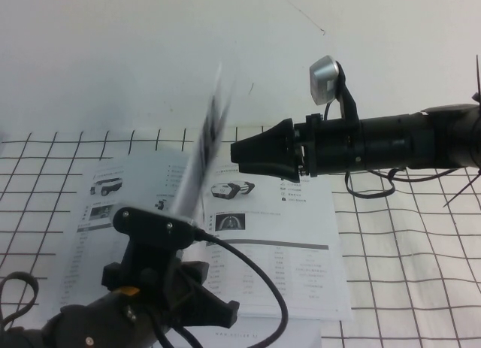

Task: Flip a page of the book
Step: Open the closed book

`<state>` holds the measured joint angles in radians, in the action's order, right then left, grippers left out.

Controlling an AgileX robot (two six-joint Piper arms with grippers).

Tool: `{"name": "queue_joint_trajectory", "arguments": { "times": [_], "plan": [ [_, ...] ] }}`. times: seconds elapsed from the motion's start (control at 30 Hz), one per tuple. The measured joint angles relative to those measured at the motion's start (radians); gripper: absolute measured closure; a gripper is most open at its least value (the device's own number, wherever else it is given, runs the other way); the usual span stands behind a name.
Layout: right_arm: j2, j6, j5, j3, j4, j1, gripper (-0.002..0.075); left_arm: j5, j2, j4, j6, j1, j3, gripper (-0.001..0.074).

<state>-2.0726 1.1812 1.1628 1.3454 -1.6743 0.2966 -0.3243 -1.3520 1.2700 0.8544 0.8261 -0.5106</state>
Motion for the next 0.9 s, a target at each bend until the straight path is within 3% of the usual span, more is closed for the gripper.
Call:
{"name": "queue_joint_trajectory", "arguments": {
  "times": [0.37, 0.5, 0.57, 0.63, 0.73, 0.9],
  "plan": [
    [0.033, 0.017, 0.0, 0.0, 0.065, 0.0, 0.0314, -0.066, 0.0, 0.168, 0.021, 0.0, 0.0, 0.0737],
    [0.035, -0.032, -0.07, 0.0, 0.357, 0.002, 0.0441, -0.083, 0.0, 0.248, 0.06, 0.0, 0.0, 0.0737],
    [0.031, -0.097, -0.126, 0.0, 0.52, 0.003, 0.0571, -0.097, 0.0, 0.297, 0.099, 0.0, 0.0, 0.0737],
    [0.024, -0.138, -0.167, 0.0, 0.62, 0.006, 0.0655, -0.122, 0.0, 0.362, 0.149, 0.0, 0.0, 0.0737],
    [0.004, -0.171, -0.208, 0.0, 0.685, 0.01, 0.0704, -0.167, 0.0, 0.442, 0.219, 0.0, 0.0, 0.0737],
    [-0.028, -0.191, -0.231, 0.0, 0.695, 0.019, 0.0722, -0.195, 0.0, 0.486, 0.292, -0.002, 0.0, 0.0737]
  ]
}}
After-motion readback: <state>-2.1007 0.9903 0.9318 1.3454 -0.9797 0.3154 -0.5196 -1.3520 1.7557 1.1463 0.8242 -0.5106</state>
